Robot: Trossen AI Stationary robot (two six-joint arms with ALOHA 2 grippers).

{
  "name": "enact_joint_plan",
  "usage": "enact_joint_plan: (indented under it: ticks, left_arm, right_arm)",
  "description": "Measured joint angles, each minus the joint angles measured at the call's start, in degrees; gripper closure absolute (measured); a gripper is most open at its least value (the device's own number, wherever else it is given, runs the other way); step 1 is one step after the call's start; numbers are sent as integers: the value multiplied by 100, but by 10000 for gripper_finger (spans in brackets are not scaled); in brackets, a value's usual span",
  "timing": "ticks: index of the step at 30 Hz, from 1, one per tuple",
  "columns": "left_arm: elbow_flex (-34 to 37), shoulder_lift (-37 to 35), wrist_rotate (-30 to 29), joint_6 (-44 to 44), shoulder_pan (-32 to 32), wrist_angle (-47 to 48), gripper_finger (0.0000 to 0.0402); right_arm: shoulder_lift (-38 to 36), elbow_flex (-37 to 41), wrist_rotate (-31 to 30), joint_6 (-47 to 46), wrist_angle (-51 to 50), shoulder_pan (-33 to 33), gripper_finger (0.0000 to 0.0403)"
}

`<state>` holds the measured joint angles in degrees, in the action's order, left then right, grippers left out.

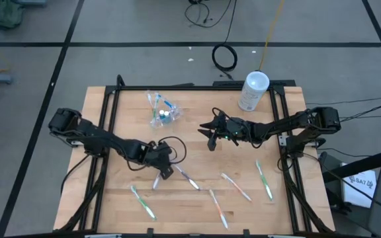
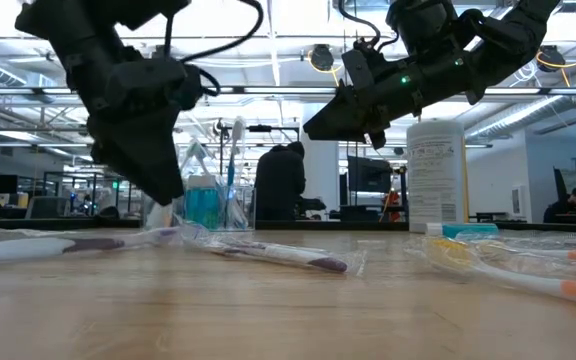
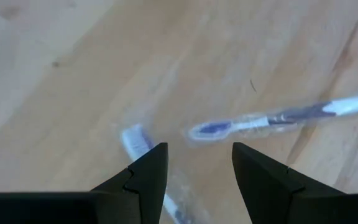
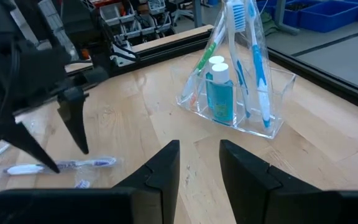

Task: Pick & Place toothbrushing station
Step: Put the violet toothbrush into the transparent organizer

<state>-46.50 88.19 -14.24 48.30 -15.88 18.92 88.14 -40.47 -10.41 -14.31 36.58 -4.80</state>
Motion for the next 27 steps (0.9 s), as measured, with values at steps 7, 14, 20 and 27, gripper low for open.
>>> enact_joint_plan:
  ticks: [7, 14, 20, 27]
  left_arm:
    - [-7, 97, -80, 419, 5, 579, 215]
    - [-7, 405, 33, 774, -35, 626, 215]
    - [-7, 582, 51, 725, -32, 460, 215]
    - [-9, 631, -66, 609, -13, 573, 216]
  right_arm:
    - [0, 0, 0, 0, 0, 2, 298]
    - [0, 0, 1, 0, 2, 1, 298]
    - [0, 0, 2, 0, -2, 2, 298]
    - [0, 0, 1, 0, 0, 2, 298]
